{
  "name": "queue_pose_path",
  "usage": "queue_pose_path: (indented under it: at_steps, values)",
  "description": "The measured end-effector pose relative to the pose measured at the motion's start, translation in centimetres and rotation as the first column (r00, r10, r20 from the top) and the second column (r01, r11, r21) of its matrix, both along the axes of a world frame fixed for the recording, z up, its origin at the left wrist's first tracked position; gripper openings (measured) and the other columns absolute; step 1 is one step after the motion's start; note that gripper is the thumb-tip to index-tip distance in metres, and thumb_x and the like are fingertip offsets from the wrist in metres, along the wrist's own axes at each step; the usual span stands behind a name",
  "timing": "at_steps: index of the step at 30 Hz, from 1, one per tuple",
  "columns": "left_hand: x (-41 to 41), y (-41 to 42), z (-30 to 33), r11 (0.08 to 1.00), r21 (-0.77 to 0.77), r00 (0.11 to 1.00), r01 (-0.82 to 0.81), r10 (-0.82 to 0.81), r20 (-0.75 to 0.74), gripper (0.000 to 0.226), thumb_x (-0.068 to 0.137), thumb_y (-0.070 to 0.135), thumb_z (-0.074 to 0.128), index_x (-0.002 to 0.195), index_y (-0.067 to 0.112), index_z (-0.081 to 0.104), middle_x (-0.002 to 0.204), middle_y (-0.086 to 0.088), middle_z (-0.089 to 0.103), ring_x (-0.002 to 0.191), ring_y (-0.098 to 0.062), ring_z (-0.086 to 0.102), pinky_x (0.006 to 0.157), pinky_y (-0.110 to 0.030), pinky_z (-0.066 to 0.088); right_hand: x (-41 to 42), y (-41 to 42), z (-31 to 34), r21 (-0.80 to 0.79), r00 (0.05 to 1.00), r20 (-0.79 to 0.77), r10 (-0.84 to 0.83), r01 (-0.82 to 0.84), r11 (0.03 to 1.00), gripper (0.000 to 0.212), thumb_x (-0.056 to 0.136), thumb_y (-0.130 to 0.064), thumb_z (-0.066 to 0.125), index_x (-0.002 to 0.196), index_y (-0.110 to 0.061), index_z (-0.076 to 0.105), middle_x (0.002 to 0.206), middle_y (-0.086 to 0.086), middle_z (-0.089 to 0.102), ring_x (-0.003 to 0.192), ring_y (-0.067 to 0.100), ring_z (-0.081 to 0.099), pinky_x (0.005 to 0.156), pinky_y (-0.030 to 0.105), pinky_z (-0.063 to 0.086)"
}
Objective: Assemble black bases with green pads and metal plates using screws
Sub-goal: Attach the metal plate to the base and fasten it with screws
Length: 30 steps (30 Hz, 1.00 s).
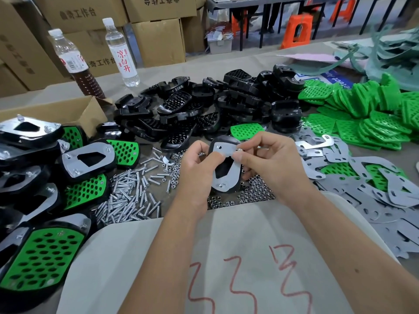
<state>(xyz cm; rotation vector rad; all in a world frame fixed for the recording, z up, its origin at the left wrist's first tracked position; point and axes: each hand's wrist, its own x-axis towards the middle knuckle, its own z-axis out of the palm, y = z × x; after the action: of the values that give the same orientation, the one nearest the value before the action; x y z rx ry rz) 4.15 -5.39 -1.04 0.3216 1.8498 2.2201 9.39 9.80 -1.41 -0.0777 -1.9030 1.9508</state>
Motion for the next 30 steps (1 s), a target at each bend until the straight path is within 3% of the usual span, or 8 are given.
queue_pose_path:
  at_steps: [7,10,18,23,27,30]
  values:
    - [0.1,0.3,-0.1,1.0,0.003,1.0,-0.008,0.008,0.008,0.021,0.074,0.02,0.068,0.07,0.021,0.048,0.072,-0.006,0.056,0.067,-0.021,0.053,0.053,-0.029,0.04,0.4,0.1,-0.1,0.042,0.998,-0.055,0.007,-0.005,0.999,0.009,0.09,-0.002,0.078,0.088,-0.011,0.078,0.074,0.028,0.06,0.057,0.02,0.062,0.05,0.031,0.057]
    - [0.0,0.2,0.0,1.0,0.023,1.0,-0.004,0.003,0.015,0.023,0.075,0.019,0.068,0.071,0.02,0.045,0.068,-0.001,0.056,0.061,-0.017,0.054,0.051,-0.026,0.04,0.3,0.0,0.0,0.064,0.997,-0.066,0.034,-0.03,0.997,0.018,0.092,0.001,0.073,0.095,-0.015,0.082,0.077,0.024,0.056,0.061,0.018,0.059,0.051,0.033,0.058]
    - [0.1,0.2,-0.1,1.0,0.011,1.0,-0.017,0.017,0.0,0.021,0.074,0.019,0.068,0.083,0.013,0.05,0.078,-0.011,0.053,0.068,-0.02,0.053,0.051,-0.028,0.041,0.0,-0.3,-0.1,0.126,0.994,-0.073,-0.086,0.095,0.987,0.016,0.086,-0.003,0.082,0.082,-0.019,0.081,0.076,0.01,0.068,0.057,0.019,0.065,0.048,0.034,0.057]
    - [0.2,0.3,-0.1,1.0,0.003,1.0,-0.021,0.021,-0.016,0.019,0.074,0.017,0.067,0.084,0.012,0.052,0.08,-0.011,0.051,0.075,-0.024,0.046,0.059,-0.034,0.036,0.2,0.6,0.4,0.261,0.996,-0.09,0.004,0.02,0.965,0.017,0.089,0.002,0.077,0.092,-0.013,0.083,0.087,0.007,0.062,0.075,0.024,0.064,0.051,0.036,0.061]
    - [0.3,0.3,-0.1,1.0,0.007,1.0,-0.019,0.019,-0.015,0.023,0.074,0.017,0.067,0.088,0.007,0.052,0.08,-0.013,0.051,0.075,-0.025,0.047,0.058,-0.034,0.037,0.3,1.3,0.5,0.305,0.996,-0.064,0.058,-0.036,0.952,0.021,0.092,0.004,0.073,0.1,-0.013,0.083,0.092,0.005,0.062,0.077,0.023,0.064,0.054,0.033,0.062]
    - [0.3,0.3,0.0,1.0,-0.003,1.0,-0.026,0.026,-0.017,0.027,0.075,0.018,0.067,0.087,0.002,0.049,0.079,-0.013,0.053,0.074,-0.023,0.049,0.056,-0.032,0.039,0.4,1.2,0.5,0.335,0.996,-0.089,0.014,0.017,0.942,0.025,0.089,0.005,0.076,0.103,-0.014,0.082,0.088,0.003,0.062,0.079,0.02,0.064,0.052,0.035,0.062]
